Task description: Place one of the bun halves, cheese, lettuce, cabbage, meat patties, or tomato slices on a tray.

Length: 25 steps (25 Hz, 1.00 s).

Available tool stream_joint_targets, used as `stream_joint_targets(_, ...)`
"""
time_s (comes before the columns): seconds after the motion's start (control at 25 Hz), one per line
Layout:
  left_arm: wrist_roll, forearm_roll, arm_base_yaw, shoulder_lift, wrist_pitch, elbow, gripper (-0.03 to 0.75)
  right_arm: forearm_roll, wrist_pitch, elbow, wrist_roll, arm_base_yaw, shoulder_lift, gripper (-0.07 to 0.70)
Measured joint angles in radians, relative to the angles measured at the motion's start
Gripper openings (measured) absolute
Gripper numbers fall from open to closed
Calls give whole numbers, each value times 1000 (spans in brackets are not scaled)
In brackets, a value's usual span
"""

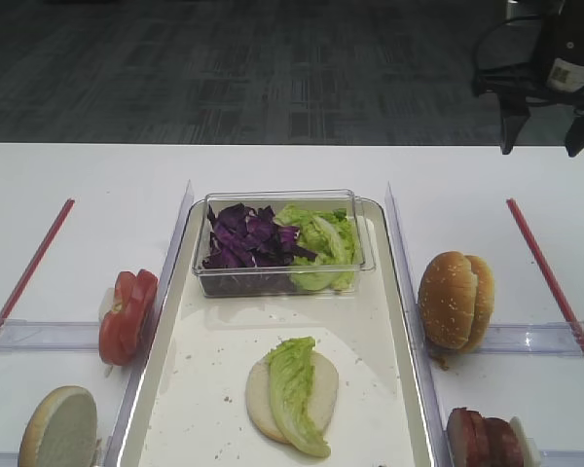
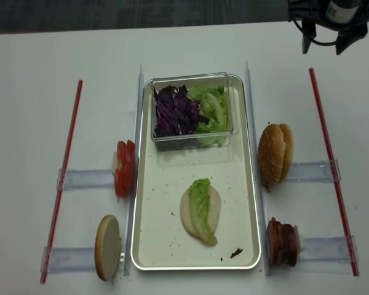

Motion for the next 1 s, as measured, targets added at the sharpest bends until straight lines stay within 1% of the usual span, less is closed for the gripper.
stream_joint_targets(0.32,0,0,0,0,0,0,302,0,0,0,-34,-51,0,519)
stream_joint_targets(0.88,0,0,0,0,0,0,302,18,2,0,-46,-58,-2,510)
stream_joint_targets(1.0,0,0,0,0,0,0,302,9,0,30,-53,-58,-27,509)
